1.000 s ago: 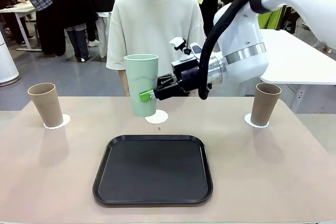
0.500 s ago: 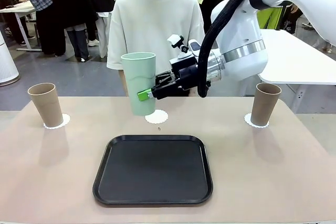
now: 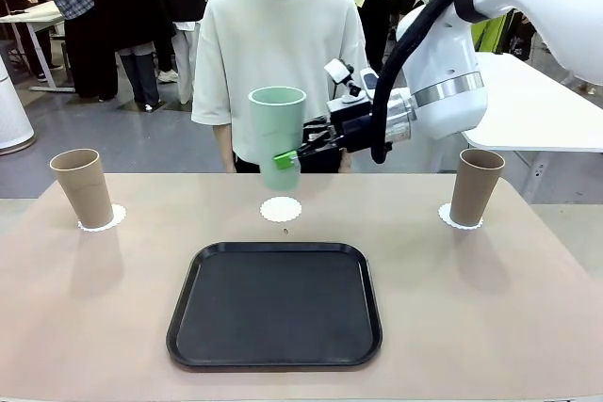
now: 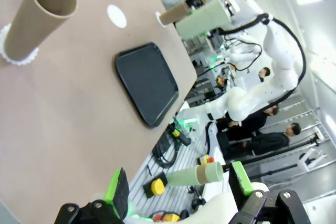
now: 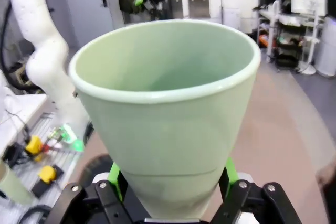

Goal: Place coasters on the table and set cups on them.
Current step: Take one Reusable plastic cup from the Flat Tray and place it on a coaster set by the human.

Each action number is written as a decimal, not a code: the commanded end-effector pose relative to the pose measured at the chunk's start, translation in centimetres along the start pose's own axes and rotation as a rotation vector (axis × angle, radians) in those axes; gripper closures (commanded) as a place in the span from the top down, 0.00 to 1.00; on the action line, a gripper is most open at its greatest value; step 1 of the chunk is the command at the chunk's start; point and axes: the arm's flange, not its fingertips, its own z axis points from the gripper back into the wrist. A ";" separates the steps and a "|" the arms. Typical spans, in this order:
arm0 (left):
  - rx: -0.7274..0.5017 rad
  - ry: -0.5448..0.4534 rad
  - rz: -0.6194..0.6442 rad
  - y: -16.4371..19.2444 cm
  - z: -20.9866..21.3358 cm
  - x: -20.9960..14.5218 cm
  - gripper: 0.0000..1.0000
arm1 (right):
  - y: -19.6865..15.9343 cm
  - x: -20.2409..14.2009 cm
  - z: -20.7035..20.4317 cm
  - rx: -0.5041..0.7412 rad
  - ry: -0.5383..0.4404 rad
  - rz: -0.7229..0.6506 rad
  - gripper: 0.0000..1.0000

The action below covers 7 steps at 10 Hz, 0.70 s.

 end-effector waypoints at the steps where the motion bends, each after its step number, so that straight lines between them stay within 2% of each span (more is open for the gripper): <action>1: 0.013 -0.006 0.017 -0.2 0.1 0.1 1.00 | -4.6 -1.9 0.1 -0.070 -0.024 0.054 0.82; 2: 0.013 -0.006 0.017 -0.2 0.1 0.1 1.00 | -6.5 -2.6 0.5 -0.100 -0.032 0.017 0.82; 5: 0.013 -0.006 0.017 -0.2 0.1 0.1 1.00 | -8.9 -2.8 0.1 -0.145 -0.040 -0.057 0.82; 6: 0.013 -0.006 0.017 -0.2 0.1 0.1 1.00 | -8.8 -2.7 0.0 -0.168 -0.027 -0.063 0.82; 7: 0.013 -0.006 0.017 -0.2 0.1 0.1 1.00 | -8.2 -4.1 1.1 -0.117 -0.016 -0.023 0.82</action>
